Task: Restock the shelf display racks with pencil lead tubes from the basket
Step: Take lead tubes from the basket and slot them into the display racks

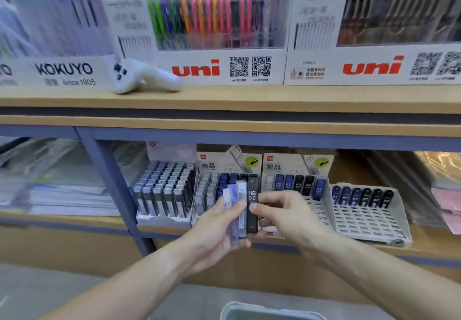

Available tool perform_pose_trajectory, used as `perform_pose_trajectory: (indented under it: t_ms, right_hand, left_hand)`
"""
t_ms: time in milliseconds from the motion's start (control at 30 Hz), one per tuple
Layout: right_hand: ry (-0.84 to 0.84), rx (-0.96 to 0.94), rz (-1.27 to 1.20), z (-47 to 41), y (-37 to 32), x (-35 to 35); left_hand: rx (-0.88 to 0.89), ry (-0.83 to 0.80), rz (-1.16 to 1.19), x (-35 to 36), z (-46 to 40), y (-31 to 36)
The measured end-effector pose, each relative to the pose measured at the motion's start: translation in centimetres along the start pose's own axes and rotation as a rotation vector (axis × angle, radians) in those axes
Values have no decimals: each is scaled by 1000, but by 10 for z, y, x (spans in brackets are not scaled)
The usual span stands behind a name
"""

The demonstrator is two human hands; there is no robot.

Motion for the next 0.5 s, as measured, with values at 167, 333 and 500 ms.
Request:
perform_pose_trajectory:
  t_ms: [167, 333, 500]
  right_hand:
    - [49, -226, 125, -29, 0, 15]
    - [89, -279, 85, -49, 5, 19]
    - [243, -398, 141, -69, -3, -10]
  left_hand:
    - [40, 113, 15, -33, -13, -2]
    - [-15, 232, 89, -47, -31, -20]
    - [-59, 292, 84, -63, -40, -22]
Point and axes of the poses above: each hand's wrist, its own z-axis away from the middle knuckle, its own x-axis out of the palm, y = z × x, the point moved 8 cm from there along -z, towards the middle knuckle, and after that the axes turned 12 degrees about y, right-handed, at the moved point
